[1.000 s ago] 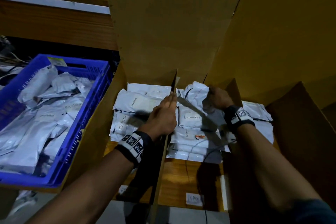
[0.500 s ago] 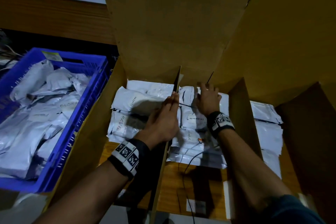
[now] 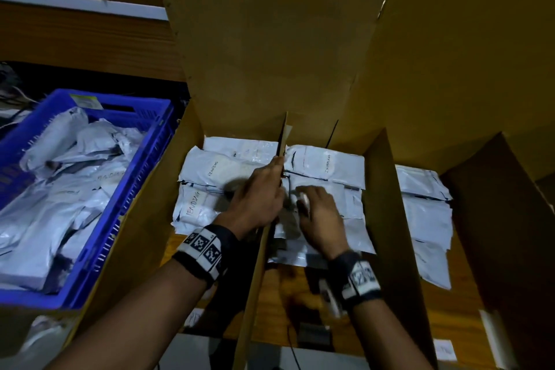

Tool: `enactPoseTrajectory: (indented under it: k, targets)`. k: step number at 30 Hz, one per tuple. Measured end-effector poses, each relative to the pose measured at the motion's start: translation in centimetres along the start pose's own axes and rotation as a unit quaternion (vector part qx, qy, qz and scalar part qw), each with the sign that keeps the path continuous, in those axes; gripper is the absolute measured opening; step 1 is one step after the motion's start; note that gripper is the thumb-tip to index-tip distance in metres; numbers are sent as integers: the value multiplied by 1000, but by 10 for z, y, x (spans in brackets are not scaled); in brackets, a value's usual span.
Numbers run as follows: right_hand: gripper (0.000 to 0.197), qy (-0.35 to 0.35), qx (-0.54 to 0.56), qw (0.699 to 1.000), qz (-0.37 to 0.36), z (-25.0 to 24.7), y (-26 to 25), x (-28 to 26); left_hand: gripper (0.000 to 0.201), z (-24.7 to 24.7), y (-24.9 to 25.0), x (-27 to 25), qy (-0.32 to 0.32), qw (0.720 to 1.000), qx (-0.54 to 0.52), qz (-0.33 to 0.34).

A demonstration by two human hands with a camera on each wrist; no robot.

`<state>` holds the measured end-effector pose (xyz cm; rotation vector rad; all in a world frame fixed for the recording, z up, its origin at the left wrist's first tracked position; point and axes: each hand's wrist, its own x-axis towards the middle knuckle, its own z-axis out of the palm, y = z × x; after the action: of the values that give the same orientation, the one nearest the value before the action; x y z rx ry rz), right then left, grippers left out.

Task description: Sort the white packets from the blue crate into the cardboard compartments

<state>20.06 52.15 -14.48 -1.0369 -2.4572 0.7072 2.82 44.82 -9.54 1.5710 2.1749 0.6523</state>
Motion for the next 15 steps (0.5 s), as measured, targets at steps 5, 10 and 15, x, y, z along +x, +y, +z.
enactPoseTrajectory:
  k: [5,10,15]
  targets:
    - [40,10,136,990,-35,-7,-58,-60,37,-11,17,-39,75,997,-9,-8]
    - [40,-36,99,993,-53,-8,-77,-97,26,-14,13,-103,94,995,-10,-39]
    - [35,-73,32,995,-58,-5,-82,-124,20,-27,-9,-178,103,993,-1,-62]
